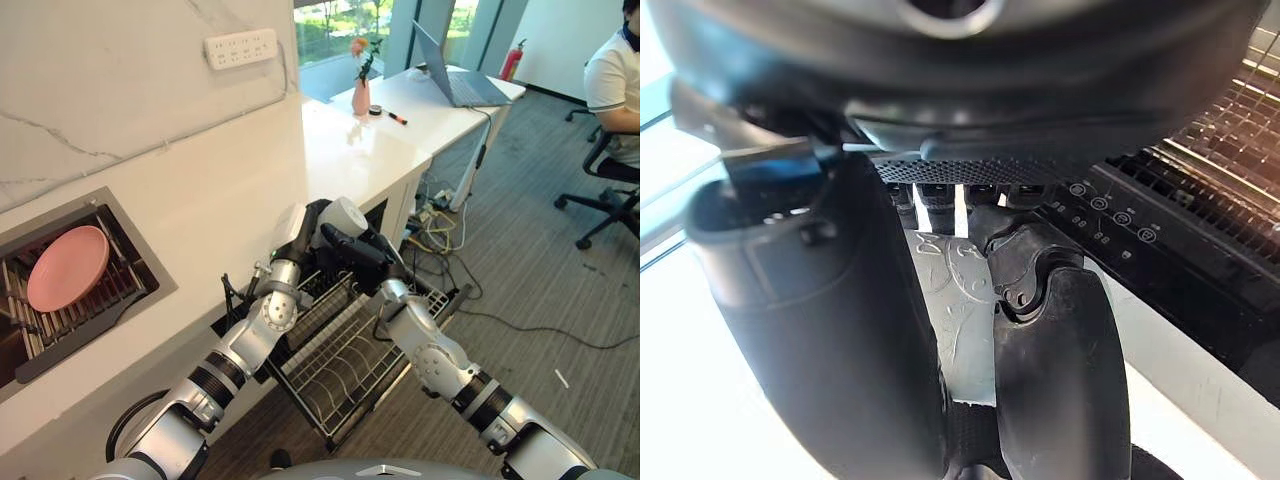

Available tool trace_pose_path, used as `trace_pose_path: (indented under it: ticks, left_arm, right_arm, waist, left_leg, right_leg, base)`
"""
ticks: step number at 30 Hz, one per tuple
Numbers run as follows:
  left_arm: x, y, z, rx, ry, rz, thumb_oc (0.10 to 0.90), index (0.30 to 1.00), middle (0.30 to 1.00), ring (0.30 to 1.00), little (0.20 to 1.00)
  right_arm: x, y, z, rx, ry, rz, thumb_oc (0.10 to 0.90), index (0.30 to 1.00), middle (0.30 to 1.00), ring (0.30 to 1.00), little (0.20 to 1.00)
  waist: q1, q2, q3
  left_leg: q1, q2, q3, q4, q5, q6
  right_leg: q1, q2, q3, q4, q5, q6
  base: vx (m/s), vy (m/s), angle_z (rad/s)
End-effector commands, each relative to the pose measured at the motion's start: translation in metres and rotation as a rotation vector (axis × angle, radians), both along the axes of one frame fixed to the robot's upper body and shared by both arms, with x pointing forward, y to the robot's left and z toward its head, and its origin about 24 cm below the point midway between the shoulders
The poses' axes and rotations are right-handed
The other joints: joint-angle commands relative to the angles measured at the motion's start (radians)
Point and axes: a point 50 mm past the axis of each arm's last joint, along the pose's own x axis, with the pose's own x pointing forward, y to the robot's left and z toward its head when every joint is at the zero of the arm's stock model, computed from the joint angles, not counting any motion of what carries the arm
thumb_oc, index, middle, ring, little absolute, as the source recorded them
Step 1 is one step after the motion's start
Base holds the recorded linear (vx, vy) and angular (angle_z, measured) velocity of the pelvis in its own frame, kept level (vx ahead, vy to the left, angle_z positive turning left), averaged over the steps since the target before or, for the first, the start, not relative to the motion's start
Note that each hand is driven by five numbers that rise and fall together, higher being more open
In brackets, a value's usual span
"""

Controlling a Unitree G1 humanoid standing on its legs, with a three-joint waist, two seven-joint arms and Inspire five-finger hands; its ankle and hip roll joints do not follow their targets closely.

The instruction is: Place the dishes in the dishwasher.

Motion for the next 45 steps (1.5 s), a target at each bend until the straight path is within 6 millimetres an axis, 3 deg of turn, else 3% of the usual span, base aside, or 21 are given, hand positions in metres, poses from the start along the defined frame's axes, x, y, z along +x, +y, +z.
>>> trace_pose_path:
  ticks: [1,6,19,22,23,29,38,39,40,41,43,45]
  left_arm:
    - [-0.021,-0.123,0.084,-0.138,-0.300,-0.558,0.400,0.300,0.300,0.300,0.300]
    - [-0.024,-0.125,0.086,-0.191,-0.303,-0.553,0.400,0.300,0.300,0.300,0.300]
    - [-0.033,-0.138,0.081,-0.173,-0.309,-0.612,0.400,0.300,0.300,0.300,0.300]
    - [-0.035,-0.140,0.081,-0.167,-0.310,-0.629,0.400,0.300,0.300,0.300,0.300]
    - [-0.035,-0.140,0.081,-0.164,-0.313,-0.635,0.400,0.300,0.300,0.300,0.300]
    - [-0.037,-0.141,0.083,-0.170,-0.322,-0.645,0.400,0.300,0.300,0.300,0.300]
    - [-0.040,-0.140,0.082,-0.189,-0.370,-0.622,0.400,0.300,0.300,0.300,0.300]
    - [-0.040,-0.140,0.082,-0.187,-0.378,-0.616,0.461,0.392,0.392,0.392,0.392]
    - [-0.040,-0.140,0.082,-0.187,-0.378,-0.616,0.486,0.429,0.429,0.429,0.429]
    - [-0.040,-0.140,0.081,-0.183,-0.386,-0.613,0.565,0.547,0.547,0.547,0.547]
    - [-0.041,-0.142,0.080,-0.178,-0.401,-0.605,0.800,0.900,0.900,0.900,0.900]
    - [-0.042,-0.141,0.078,-0.159,-0.412,-0.603,0.800,0.900,0.900,0.900,0.900]
  right_arm:
    - [0.000,0.105,0.107,0.136,-0.432,0.415,0.800,0.900,0.900,0.900,0.900]
    - [0.007,0.106,0.114,0.164,-0.451,0.301,0.800,0.900,0.900,0.900,0.900]
    - [0.015,0.120,0.128,0.174,-0.465,0.251,0.800,0.900,0.900,0.900,0.900]
    - [0.016,0.122,0.130,0.144,-0.481,0.261,0.544,0.516,0.516,0.516,0.516]
    - [0.017,0.122,0.130,0.130,-0.488,0.263,0.400,0.300,0.300,0.300,0.300]
    - [0.017,0.119,0.126,0.060,-0.524,0.258,0.400,0.300,0.300,0.300,0.300]
    - [0.019,0.107,0.128,0.003,-0.593,0.086,0.400,0.300,0.300,0.300,0.300]
    - [0.019,0.105,0.129,-0.009,-0.600,0.057,0.400,0.300,0.300,0.300,0.300]
    - [0.019,0.105,0.129,-0.010,-0.600,0.056,0.400,0.300,0.300,0.300,0.300]
    - [0.019,0.103,0.130,-0.020,-0.605,0.029,0.400,0.300,0.300,0.300,0.300]
    - [0.021,0.099,0.131,-0.024,-0.600,-0.028,0.400,0.300,0.300,0.300,0.300]
    - [0.026,0.090,0.131,-0.030,-0.574,-0.115,0.400,0.300,0.300,0.300,0.300]
  waist:
    - [0.044,-0.014,-0.015]
    - [0.047,-0.009,-0.015]
    - [0.057,-0.013,-0.014]
    - [0.059,-0.013,-0.014]
    - [0.059,-0.014,-0.013]
    - [0.059,-0.012,-0.009]
    - [0.053,-0.001,0.000]
    - [0.051,0.001,0.000]
    - [0.052,0.001,0.000]
    - [0.051,0.002,0.001]
    - [0.050,0.004,0.002]
    - [0.049,0.008,0.002]
  left_leg:
    - [0.130,0.070,0.006,0.003,-0.156,-0.036]
    - [0.131,0.066,0.001,0.003,-0.158,-0.031]
    - [0.128,0.063,-0.008,0.003,-0.159,-0.029]
    - [0.125,0.062,-0.009,0.003,-0.159,-0.029]
    - [0.125,0.061,-0.010,0.003,-0.159,-0.029]
    - [0.125,0.059,-0.012,0.003,-0.160,-0.028]
    - [0.127,0.057,-0.013,0.003,-0.165,-0.022]
    - [0.127,0.057,-0.012,0.003,-0.166,-0.021]
    - [0.127,0.057,-0.012,0.003,-0.166,-0.021]
    - [0.127,0.056,-0.013,0.003,-0.166,-0.020]
    - [0.128,0.055,-0.013,0.003,-0.167,-0.019]
    - [0.130,0.056,-0.015,0.003,-0.167,-0.018]
  right_leg:
    - [-0.073,0.002,-0.032,0.009,0.051,0.015]
    - [-0.070,0.002,-0.033,0.009,0.052,0.013]
    - [-0.068,-0.002,-0.039,0.009,0.056,0.012]
    - [-0.067,-0.002,-0.041,0.009,0.056,0.012]
    - [-0.067,-0.002,-0.041,0.009,0.057,0.012]
    - [-0.065,-0.003,-0.044,0.009,0.057,0.012]
    - [-0.066,-0.005,-0.040,0.009,0.057,0.014]
    - [-0.066,-0.005,-0.041,0.009,0.057,0.014]
    - [-0.065,-0.005,-0.041,0.009,0.057,0.014]
    - [-0.065,-0.005,-0.040,0.009,0.056,0.013]
    - [-0.064,-0.004,-0.041,0.009,0.056,0.013]
    - [-0.062,-0.004,-0.041,0.009,0.054,0.012]
  base:
    - [0.00,0.000,0.00]
    - [0.00,0.000,0.00]
    - [0.00,0.000,0.00]
    - [0.00,0.000,0.00]
    - [0.00,0.000,0.00]
    - [0.00,0.000,0.00]
    - [0.00,0.000,0.00]
    - [0.00,0.000,0.00]
    - [0.00,0.000,0.00]
    - [0.00,0.000,0.00]
    - [0.00,0.000,0.00]
    - [0.00,0.000,0.00]
